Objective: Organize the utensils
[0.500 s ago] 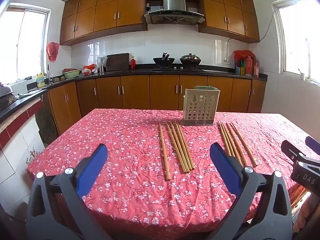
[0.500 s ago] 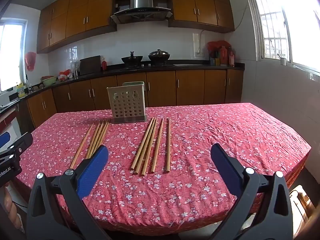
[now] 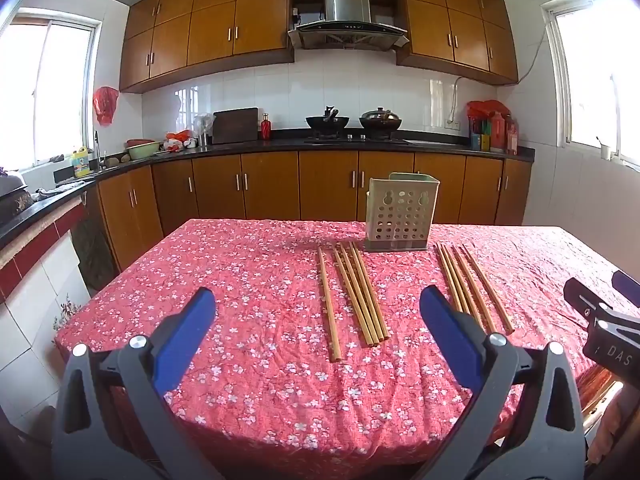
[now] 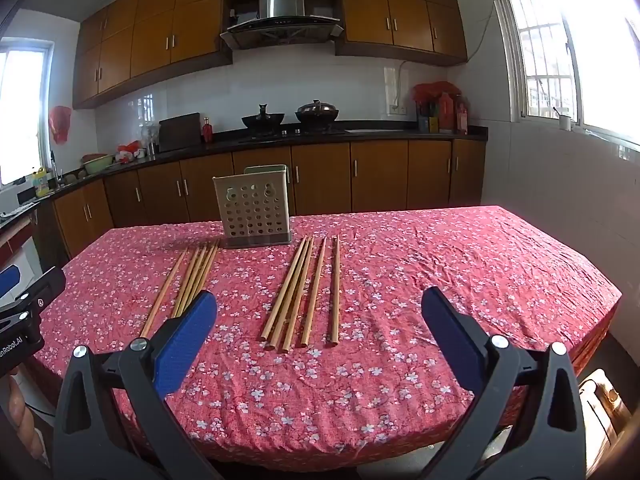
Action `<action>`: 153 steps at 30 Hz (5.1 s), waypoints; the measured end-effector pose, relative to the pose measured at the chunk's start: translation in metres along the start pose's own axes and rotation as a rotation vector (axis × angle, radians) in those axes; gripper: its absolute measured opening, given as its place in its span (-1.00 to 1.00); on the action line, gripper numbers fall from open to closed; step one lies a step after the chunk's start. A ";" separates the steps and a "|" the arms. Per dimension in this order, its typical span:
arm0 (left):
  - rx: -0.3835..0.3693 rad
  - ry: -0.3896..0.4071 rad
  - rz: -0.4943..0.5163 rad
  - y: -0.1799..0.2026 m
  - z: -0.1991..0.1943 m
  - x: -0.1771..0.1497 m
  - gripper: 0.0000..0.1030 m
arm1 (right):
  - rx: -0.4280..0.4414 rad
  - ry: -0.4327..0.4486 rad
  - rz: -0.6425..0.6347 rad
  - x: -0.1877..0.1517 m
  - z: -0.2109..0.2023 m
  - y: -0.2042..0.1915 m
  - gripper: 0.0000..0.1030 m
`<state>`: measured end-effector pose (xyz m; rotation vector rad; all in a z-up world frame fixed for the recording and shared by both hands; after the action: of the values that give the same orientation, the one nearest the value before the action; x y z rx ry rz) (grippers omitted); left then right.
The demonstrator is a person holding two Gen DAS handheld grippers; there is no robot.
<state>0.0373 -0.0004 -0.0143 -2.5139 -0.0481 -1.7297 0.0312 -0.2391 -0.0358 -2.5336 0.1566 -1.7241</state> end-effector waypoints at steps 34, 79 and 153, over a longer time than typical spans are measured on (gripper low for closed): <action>-0.001 0.003 -0.003 -0.001 -0.002 0.002 0.93 | 0.000 0.004 0.000 0.001 -0.001 -0.002 0.97; -0.001 0.005 -0.001 0.000 -0.002 0.001 0.93 | -0.001 0.002 0.006 0.001 0.001 -0.001 0.97; -0.107 -0.540 0.016 -0.022 0.245 -0.034 -0.83 | -0.017 -0.530 0.124 -0.025 0.216 0.074 -0.84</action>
<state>0.2513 0.0443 -0.1319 -2.9696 0.0291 -1.0237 0.2199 -0.3085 -0.1468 -2.8142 0.2843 -0.9659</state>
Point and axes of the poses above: each gripper's, at about its wrist camera, not at the fingertips, and z roughly the way its jaws point, y to its right, x to its top, the point moved 4 cm from there along z, roughly the way its jaws point, and after that the axes turned 5 degrees about x, right-handed, at the moved point
